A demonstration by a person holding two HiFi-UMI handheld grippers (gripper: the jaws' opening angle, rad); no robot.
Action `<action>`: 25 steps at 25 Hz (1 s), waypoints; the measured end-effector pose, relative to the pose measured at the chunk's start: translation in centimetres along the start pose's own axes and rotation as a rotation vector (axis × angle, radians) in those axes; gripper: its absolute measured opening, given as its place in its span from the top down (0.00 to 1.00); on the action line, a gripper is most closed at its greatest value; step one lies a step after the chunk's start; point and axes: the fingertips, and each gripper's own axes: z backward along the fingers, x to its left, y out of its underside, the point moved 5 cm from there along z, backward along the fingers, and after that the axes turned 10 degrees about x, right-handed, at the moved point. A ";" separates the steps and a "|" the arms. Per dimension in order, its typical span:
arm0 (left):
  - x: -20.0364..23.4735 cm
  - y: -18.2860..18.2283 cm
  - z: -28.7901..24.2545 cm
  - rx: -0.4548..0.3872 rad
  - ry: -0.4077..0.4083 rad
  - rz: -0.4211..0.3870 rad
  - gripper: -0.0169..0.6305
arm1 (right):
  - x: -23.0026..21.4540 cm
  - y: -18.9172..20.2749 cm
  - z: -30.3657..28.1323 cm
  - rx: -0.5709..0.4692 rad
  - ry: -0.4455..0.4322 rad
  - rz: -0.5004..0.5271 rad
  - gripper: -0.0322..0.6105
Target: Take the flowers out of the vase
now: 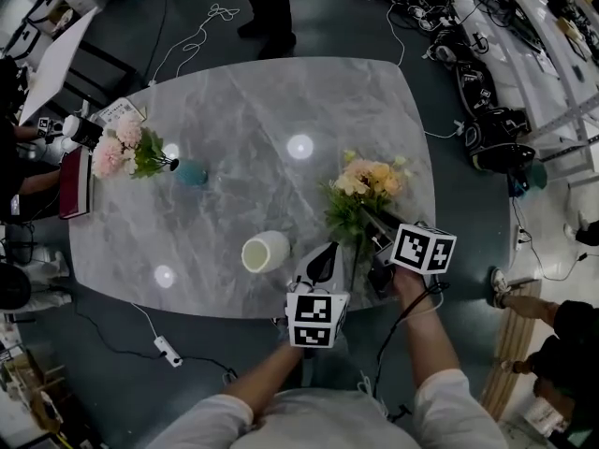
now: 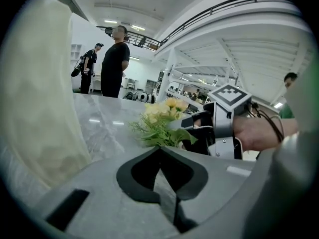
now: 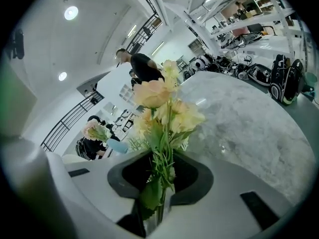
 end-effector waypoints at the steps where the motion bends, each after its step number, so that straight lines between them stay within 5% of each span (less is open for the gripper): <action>1: 0.0 0.0 0.0 0.001 0.000 0.002 0.96 | 0.0 -0.1 0.0 -0.005 0.004 0.010 0.82; 25: -0.4 -0.3 1.8 -0.015 0.025 -0.010 0.96 | 2.2 -0.4 1.5 -0.013 0.127 0.130 0.62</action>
